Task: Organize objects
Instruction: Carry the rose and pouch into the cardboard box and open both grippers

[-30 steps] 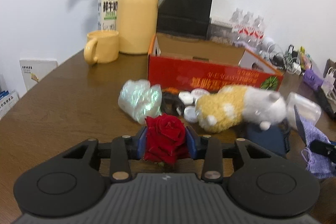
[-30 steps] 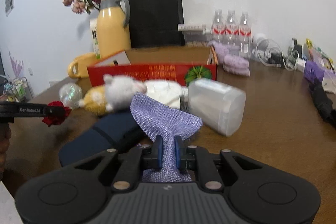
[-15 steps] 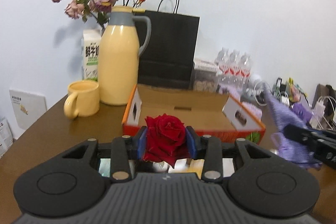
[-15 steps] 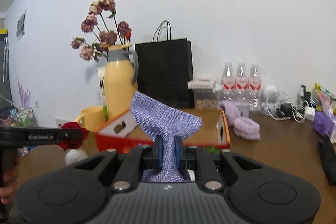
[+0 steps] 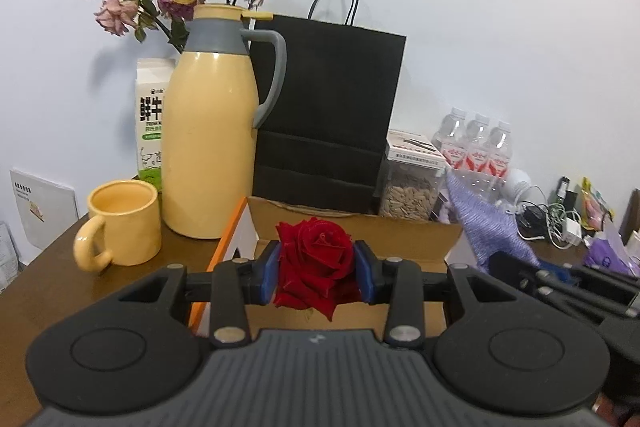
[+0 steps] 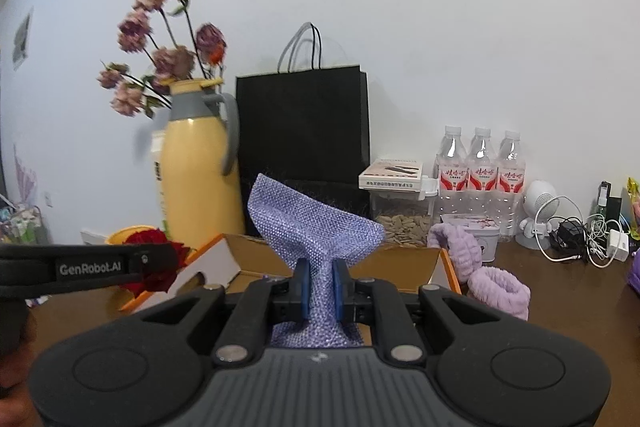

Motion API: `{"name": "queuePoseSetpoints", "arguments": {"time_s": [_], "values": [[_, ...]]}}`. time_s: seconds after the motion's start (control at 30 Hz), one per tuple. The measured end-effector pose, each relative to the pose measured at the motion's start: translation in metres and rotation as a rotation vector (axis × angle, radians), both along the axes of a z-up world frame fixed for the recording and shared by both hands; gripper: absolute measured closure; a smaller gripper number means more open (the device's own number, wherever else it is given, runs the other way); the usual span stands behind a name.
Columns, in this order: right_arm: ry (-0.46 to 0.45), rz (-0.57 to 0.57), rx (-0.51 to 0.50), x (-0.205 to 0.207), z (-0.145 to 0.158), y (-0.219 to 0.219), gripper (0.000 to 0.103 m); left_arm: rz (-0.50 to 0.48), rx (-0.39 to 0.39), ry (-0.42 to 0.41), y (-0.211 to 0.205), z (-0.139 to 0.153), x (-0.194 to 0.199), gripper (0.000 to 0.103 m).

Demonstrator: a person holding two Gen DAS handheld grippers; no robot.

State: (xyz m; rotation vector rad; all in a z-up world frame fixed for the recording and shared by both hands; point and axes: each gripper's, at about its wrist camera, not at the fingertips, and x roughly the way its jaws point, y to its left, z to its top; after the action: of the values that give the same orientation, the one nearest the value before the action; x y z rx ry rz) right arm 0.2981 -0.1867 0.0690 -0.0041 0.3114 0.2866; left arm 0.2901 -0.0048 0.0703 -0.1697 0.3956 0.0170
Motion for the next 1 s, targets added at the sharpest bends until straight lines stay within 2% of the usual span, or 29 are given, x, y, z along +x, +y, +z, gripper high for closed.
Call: {"name": "queuePoseSetpoints", "arguments": {"time_s": [0.27,0.5,0.6,0.63,0.67,0.7,0.73,0.77,0.8,0.83,1.0], "values": [[0.091,-0.034,-0.026,0.035,-0.031,-0.001,0.092,0.007,0.018,0.087,0.000,-0.027,0.042,0.064],[0.148,-0.055,-0.025,0.046,-0.042,-0.008,0.092,0.003,0.037,0.125,0.000,-0.039,0.049,0.063],[0.150,-0.056,-0.035,0.046,-0.044,-0.007,0.090,0.003,0.041,0.126,-0.001,-0.041,0.049,0.059],[0.153,-0.059,-0.039,0.046,-0.044,-0.006,0.083,0.005,0.042,0.127,-0.001,-0.041,0.050,0.047],[0.157,-0.069,-0.045,0.047,-0.044,-0.006,0.078,0.008,0.041,0.128,-0.001,-0.042,0.050,0.021],[0.161,-0.081,-0.056,0.048,-0.045,-0.006,0.062,0.015,0.038,0.122,0.000,-0.042,0.050,0.007],[0.170,-0.090,-0.070,0.049,-0.046,-0.005,0.040,0.028,0.038,0.106,0.000,-0.042,0.049,0.000],[0.170,-0.102,-0.079,0.049,-0.047,-0.005,0.030,0.043,0.044,0.088,-0.001,-0.041,0.047,0.000],[0.165,-0.109,-0.084,0.049,-0.047,-0.004,0.012,0.048,0.049,0.087,-0.001,-0.040,0.047,0.000],[0.159,-0.110,-0.086,0.048,-0.046,-0.004,0.007,0.046,0.048,0.088,-0.001,-0.039,0.047,0.000],[0.152,-0.111,-0.092,0.046,-0.044,-0.003,0.002,0.053,0.051,0.089,-0.001,-0.037,0.047,0.000]]}}
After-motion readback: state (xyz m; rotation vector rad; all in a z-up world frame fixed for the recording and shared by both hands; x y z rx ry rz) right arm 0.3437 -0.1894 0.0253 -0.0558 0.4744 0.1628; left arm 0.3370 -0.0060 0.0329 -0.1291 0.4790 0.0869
